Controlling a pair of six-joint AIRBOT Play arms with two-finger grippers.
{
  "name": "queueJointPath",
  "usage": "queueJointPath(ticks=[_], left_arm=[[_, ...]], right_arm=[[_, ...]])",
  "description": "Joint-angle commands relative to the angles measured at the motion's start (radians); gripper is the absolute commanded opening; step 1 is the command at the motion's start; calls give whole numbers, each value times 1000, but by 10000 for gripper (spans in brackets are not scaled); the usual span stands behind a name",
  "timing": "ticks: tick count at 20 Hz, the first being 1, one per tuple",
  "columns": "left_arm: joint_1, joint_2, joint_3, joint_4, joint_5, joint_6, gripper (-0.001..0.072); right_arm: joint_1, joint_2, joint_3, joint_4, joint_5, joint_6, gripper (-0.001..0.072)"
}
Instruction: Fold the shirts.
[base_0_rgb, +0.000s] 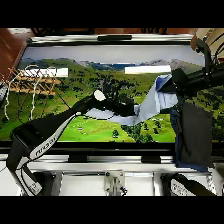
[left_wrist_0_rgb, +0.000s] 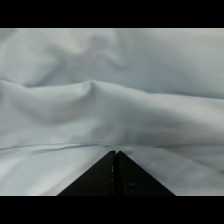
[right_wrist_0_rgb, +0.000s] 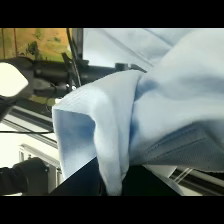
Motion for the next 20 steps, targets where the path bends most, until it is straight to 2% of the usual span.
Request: queueJointPath(ticks=[1, 4, 6, 9, 12, 13, 14, 15, 16, 18, 20], left_arm=[[89, 55, 2, 92, -98, 43, 34], [250, 185, 2, 308, -205, 2, 34], [387, 280, 2, 394, -279, -2, 34], [605, 411, 2, 415, -364, -6, 35], [743, 502, 1, 415, -401, -8, 35], [765, 520, 1, 415, -416, -8, 35], [776, 532, 1, 415, -428, -8, 35], [778, 539, 0, 420, -433, -8, 35], [775, 541, 0, 423, -441, -8, 35], [769, 539, -1, 430, -448, -7, 35], [769, 539, -1, 430, -447, -3, 35]], right_arm=[[85, -24, 0, -56, -51, 14, 64], [222, -105, 0, -58, -164, 13, 64], [310, -174, 0, -57, -279, 5, 65], [436, -301, 0, -41, -459, 6, 64], [524, -470, 0, 115, -597, 6, 65], [541, -524, 1, 187, -645, 2, 89], [549, -563, 1, 255, -686, -17, 293], [549, -591, 1, 321, -710, -50, 593], [537, -603, 0, 349, -710, -60, 612], [489, -584, 1, 311, -643, -66, 612], [408, -532, 1, 168, -515, -62, 612]])
